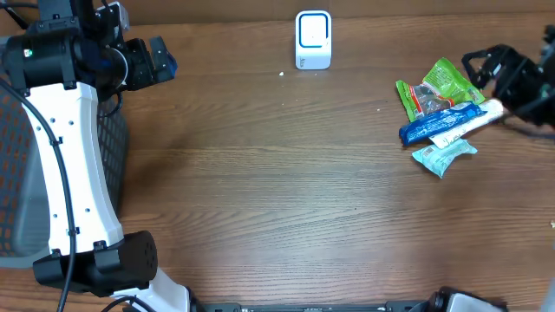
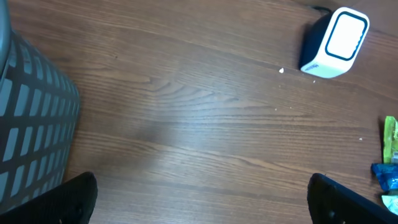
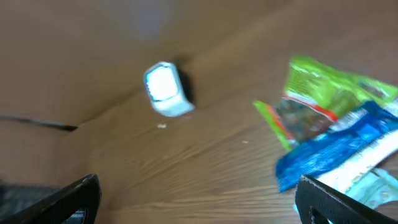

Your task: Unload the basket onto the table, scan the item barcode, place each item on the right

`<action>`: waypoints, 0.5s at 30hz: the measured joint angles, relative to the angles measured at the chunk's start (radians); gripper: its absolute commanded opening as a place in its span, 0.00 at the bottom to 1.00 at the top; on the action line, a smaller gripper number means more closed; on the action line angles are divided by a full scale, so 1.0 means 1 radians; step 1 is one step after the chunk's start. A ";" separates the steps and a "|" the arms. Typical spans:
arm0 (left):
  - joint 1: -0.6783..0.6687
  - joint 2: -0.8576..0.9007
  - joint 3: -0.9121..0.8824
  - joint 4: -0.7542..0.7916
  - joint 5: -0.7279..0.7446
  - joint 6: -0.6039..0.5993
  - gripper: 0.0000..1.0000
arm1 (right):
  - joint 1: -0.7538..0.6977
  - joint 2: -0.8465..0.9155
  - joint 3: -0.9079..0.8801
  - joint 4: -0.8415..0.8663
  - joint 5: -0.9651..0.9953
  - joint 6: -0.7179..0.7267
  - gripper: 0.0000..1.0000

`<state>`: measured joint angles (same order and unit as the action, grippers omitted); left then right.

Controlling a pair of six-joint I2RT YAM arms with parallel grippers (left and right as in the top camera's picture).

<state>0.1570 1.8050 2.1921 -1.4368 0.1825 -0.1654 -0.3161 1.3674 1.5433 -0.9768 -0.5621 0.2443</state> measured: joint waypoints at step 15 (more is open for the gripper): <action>0.000 0.000 0.000 0.000 0.000 0.000 1.00 | 0.005 -0.461 0.024 -0.429 0.010 -0.028 1.00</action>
<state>0.1570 1.8050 2.1921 -1.4368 0.1822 -0.1654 -0.3115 0.9066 1.5673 -1.4055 -0.5518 0.2161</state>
